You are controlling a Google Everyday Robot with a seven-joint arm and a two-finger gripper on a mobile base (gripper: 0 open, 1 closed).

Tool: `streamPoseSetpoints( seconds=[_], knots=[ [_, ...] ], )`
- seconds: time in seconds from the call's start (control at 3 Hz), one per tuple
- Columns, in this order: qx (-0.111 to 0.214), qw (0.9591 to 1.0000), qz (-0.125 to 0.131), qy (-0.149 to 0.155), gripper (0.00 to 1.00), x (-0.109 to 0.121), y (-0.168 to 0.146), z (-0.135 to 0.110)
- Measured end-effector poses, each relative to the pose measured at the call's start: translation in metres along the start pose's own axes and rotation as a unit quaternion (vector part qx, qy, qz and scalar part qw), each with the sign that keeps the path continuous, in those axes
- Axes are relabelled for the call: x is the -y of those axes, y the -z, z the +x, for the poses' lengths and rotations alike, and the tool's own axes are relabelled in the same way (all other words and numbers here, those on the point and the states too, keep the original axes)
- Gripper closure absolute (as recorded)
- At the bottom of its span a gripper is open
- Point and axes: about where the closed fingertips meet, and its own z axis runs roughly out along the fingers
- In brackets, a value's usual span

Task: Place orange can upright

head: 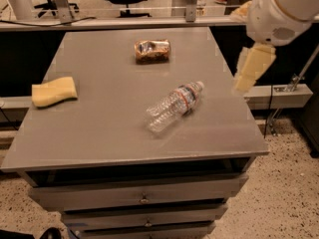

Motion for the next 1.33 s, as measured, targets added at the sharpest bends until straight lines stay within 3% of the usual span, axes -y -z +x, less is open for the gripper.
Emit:
streamPoseSetpoints(
  seconds=[0.33, 0.67, 1.33],
  knots=[
    [0.024, 0.9986, 0.022, 0.042, 0.00, 0.051, -0.037, -0.028],
    [0.047, 0.9966, 0.025, 0.063, 0.00, 0.098, -0.077, -0.055],
    [0.069, 0.9958, 0.010, 0.058, 0.00, 0.162, -0.154, -0.098]
  ],
)
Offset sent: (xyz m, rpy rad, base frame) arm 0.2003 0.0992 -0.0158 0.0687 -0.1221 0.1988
